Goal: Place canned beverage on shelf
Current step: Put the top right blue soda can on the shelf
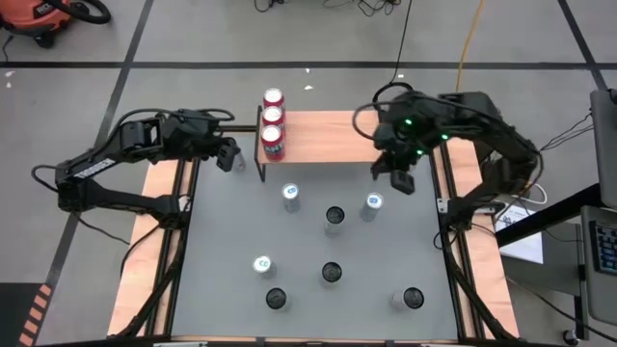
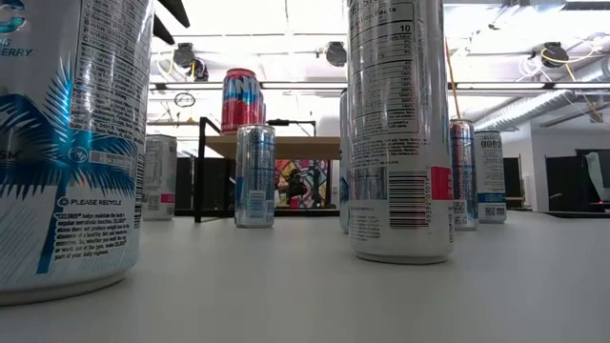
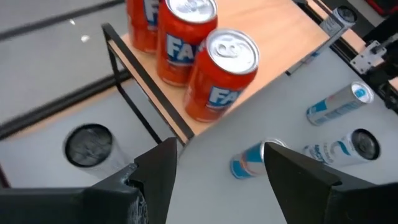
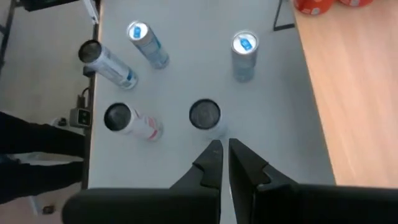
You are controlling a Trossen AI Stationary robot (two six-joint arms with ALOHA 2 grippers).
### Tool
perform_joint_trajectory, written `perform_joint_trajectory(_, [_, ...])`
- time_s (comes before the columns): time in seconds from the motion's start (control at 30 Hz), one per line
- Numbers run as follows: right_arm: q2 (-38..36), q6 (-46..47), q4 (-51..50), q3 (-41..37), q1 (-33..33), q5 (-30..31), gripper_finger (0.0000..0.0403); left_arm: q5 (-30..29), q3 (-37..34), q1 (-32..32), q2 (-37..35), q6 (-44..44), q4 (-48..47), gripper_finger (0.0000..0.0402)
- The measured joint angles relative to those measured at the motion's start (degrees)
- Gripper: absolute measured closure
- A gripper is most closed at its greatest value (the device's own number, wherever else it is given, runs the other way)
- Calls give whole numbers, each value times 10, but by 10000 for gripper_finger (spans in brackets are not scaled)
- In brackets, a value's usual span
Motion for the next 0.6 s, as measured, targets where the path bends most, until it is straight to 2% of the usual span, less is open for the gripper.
perform_joint_trajectory(0.17, [-77,28,59,-114,19,-2,403,4,0,-28,19,-3,0,162])
perform_joint_trajectory(0.47, [-225,159,259,-406,77,-4,403,0,0,-110,47,-67,6,162])
perform_joint_trajectory(0.6, [-259,227,332,-478,108,-4,403,-20,0,-159,53,-114,8,162])
